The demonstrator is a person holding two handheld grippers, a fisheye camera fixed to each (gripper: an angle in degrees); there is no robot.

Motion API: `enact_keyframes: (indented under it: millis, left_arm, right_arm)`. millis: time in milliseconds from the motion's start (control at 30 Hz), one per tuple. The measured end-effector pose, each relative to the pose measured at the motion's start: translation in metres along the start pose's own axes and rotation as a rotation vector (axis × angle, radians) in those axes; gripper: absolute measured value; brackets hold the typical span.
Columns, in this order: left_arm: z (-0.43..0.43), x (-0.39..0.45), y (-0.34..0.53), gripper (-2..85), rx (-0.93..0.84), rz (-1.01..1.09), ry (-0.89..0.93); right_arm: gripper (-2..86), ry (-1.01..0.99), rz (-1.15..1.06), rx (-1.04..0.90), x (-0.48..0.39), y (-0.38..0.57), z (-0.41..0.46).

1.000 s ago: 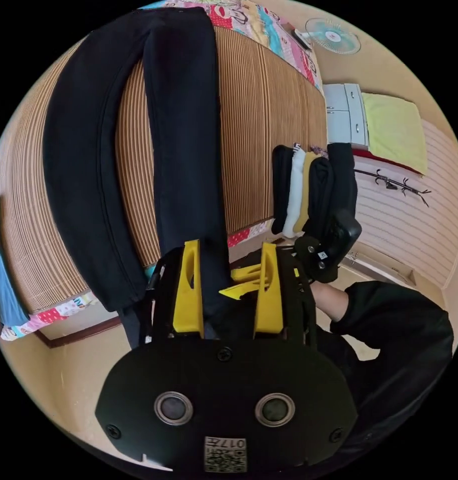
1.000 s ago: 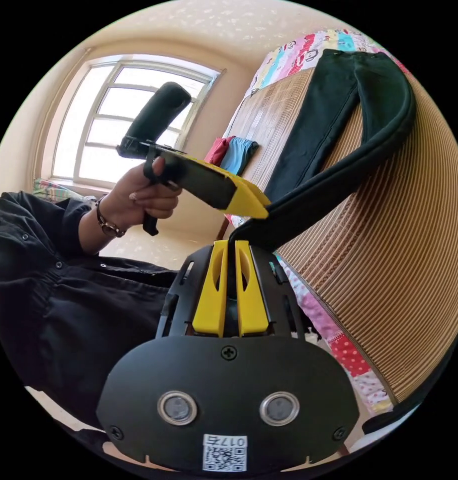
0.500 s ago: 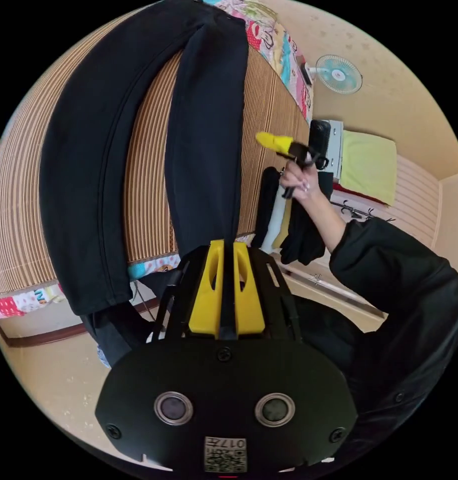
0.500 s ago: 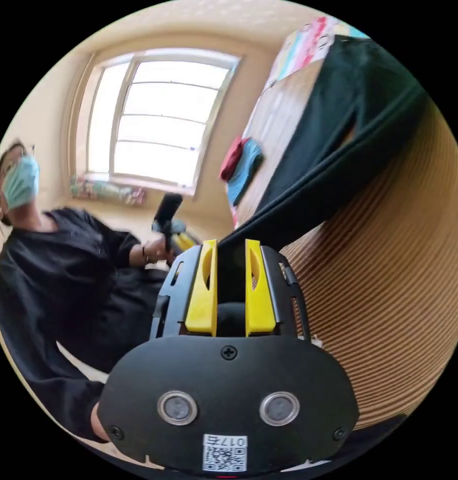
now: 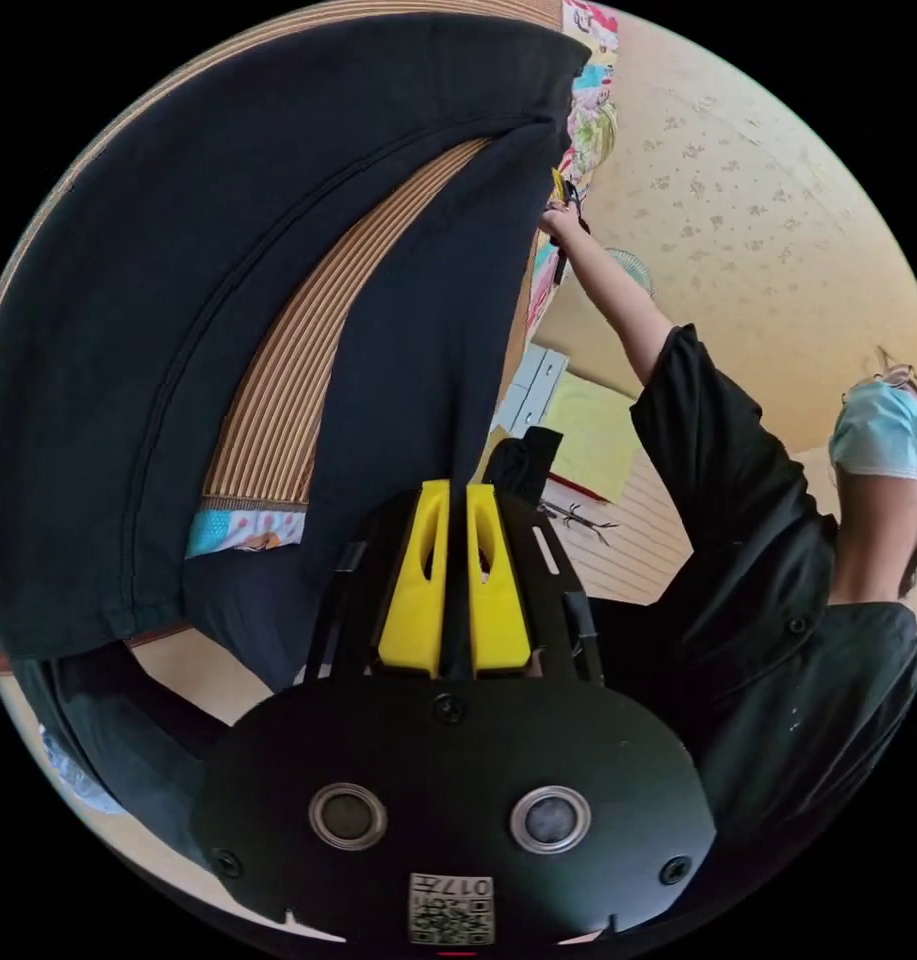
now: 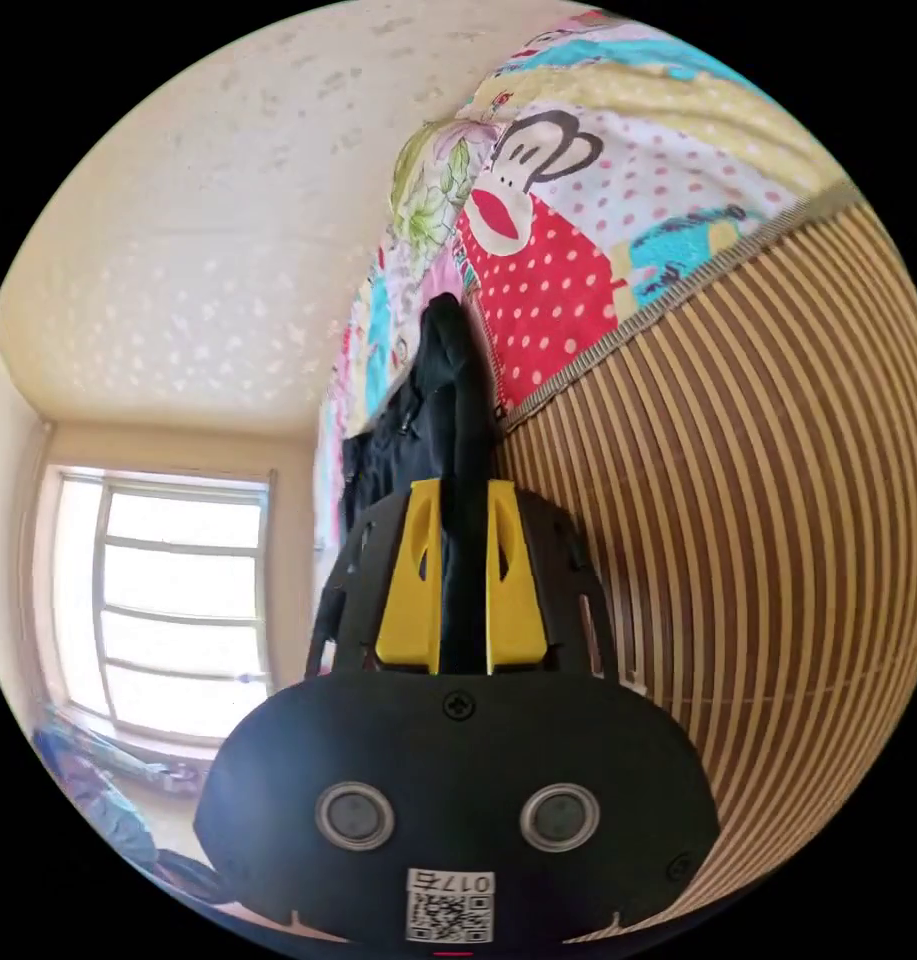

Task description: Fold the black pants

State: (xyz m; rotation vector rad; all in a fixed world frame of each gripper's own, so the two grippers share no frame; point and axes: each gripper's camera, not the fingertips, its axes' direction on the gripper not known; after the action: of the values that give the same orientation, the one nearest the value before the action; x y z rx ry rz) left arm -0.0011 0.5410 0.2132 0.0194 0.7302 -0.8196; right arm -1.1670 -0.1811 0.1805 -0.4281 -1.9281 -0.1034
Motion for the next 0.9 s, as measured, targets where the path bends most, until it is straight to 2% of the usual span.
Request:
enact_keyframes:
  millis: [67, 100, 167, 200, 267, 400, 433, 500, 567, 667, 767, 900]
  left_arm:
    - [-0.015, -0.020, 0.008, 3.3, 0.065, -0.067, 0.176]
    - [-0.025, -0.033, 0.017, 3.1, 0.117, -0.113, 0.293]
    - [-0.042, -0.041, 0.029, 2.9, 0.177, -0.139, 0.367]
    - [-0.055, -0.040, 0.036, 2.8, 0.196, -0.141, 0.363]
    - [-0.077, -0.035, 0.044, 2.9, 0.220, -0.124, 0.320]
    - [-0.135, -0.023, 0.053, 3.4, 0.362, -0.079, 0.216]
    - [-0.143, -0.021, 0.054, 3.5, 0.382, -0.071, 0.183]
    - [-0.166, -0.021, 0.051, 3.8, 0.416, -0.062, 0.004]
    - [-0.177, -0.026, 0.044, 4.3, 0.409, -0.078, -0.137]
    - [-0.190, -0.027, 0.038, 4.8, 0.408, -0.057, -0.270]
    - [-0.189, -0.024, 0.032, 4.8, 0.358, -0.005, -0.318]
    - [-0.187, -0.021, 0.029, 4.6, 0.294, 0.046, -0.343]
  right_arm:
    - [5.5, 0.356, -0.298, 0.039, -0.095, 0.007, 0.016]
    - [5.3, 0.445, -0.376, 0.047, -0.120, 0.013, 0.023]
    - [4.7, 0.817, -0.624, 0.124, -0.210, 0.048, 0.061]
    - [4.6, 0.862, -0.672, 0.157, -0.230, 0.058, 0.070]
    - [4.2, 0.860, -0.809, 0.209, -0.298, 0.089, 0.107]
    - [4.3, 0.848, -0.863, 0.186, -0.363, 0.114, 0.182]
    - [4.6, 0.817, -0.860, 0.154, -0.372, 0.117, 0.208]
    - [5.4, 0.798, -0.874, 0.048, -0.374, 0.121, 0.250]
    - [6.8, 0.815, -0.850, -0.116, -0.363, 0.129, 0.295]
    - [7.1, 0.771, -0.819, 0.005, -0.366, 0.152, 0.285]
    - [6.2, 0.568, -0.884, -0.034, -0.357, 0.189, 0.242]
    - [6.8, 0.458, -0.818, -0.153, -0.303, 0.238, 0.171]
